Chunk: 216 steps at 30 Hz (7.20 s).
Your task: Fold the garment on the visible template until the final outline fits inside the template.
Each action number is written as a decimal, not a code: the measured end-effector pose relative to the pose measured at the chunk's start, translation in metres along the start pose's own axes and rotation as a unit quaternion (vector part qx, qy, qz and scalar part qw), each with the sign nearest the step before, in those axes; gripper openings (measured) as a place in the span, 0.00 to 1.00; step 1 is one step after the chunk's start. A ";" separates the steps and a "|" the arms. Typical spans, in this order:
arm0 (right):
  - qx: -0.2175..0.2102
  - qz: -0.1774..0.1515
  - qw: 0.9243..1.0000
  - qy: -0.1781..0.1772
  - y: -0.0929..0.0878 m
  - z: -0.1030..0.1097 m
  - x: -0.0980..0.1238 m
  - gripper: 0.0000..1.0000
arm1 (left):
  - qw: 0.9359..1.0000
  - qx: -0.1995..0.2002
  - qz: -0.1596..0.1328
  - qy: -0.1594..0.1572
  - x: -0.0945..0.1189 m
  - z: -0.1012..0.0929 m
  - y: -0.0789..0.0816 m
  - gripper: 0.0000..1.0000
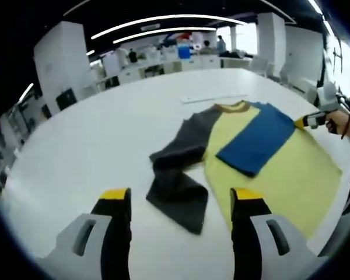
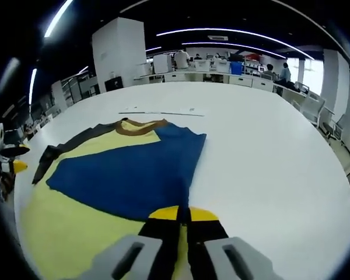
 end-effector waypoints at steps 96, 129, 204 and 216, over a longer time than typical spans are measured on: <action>-0.027 -0.111 0.986 0.122 0.047 0.021 0.127 0.85 | 0.994 0.076 0.053 0.049 -0.040 0.022 -0.037 0.00; 0.042 -0.095 0.985 0.134 0.029 0.041 0.173 0.99 | 0.990 0.075 0.046 0.113 -0.045 0.116 -0.027 0.00; 0.064 -0.090 0.977 0.185 0.011 0.069 0.188 1.00 | 0.998 -0.033 -0.028 -0.046 -0.087 0.003 0.103 0.00; 0.062 -0.094 0.975 0.190 0.011 0.069 0.190 1.00 | 0.995 -0.042 -0.033 -0.082 -0.097 -0.035 0.130 0.00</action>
Point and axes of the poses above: the point that each gripper's makers call its tool centre point, and the gripper's own axes: x roughly backward along the fingers, z roughly to its left, y roughly out of its top, the point moved 7 cm from there along x, roughly backward along the fingers, and after that the axes turned 9 degrees about -z, right-handed, at the moved point
